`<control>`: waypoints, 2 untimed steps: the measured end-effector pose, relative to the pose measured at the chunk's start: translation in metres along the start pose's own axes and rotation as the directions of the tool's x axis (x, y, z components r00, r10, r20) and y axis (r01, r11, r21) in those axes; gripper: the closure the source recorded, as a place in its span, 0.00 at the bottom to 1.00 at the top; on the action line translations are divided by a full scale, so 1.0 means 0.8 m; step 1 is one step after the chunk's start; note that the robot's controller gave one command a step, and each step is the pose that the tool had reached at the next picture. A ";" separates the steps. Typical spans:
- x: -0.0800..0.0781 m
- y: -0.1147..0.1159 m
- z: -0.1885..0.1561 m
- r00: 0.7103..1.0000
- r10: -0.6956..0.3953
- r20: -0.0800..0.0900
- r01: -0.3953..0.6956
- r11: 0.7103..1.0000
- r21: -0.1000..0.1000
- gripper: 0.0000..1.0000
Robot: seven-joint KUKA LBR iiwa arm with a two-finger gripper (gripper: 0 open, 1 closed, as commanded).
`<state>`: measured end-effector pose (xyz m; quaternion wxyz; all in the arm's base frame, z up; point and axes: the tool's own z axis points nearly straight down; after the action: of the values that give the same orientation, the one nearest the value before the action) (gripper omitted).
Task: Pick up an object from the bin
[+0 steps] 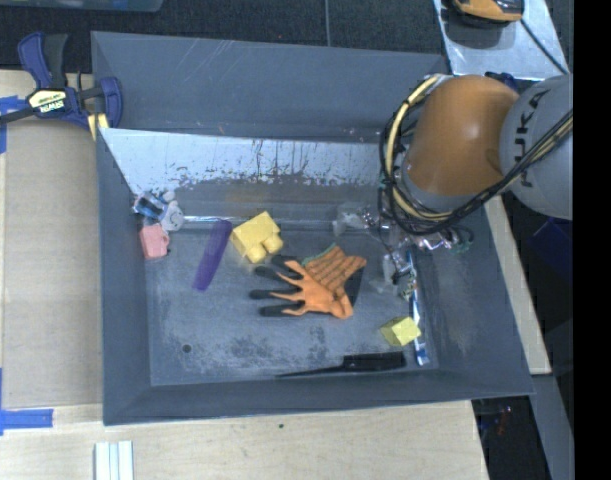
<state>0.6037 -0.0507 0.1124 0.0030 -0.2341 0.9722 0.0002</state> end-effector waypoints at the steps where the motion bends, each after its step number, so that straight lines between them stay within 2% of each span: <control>1: -0.023 0.010 0.042 0.946 -0.325 -0.002 0.325 0.946 0.016 0.00; 2: -0.054 0.084 0.051 0.993 -0.120 0.008 0.120 0.993 0.003 1.00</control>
Offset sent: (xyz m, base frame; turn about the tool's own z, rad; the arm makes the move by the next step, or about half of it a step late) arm 0.0063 0.0782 -0.0424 -0.1206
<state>0.6118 0.0286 0.0720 0.0072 -0.2921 0.9564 -0.0003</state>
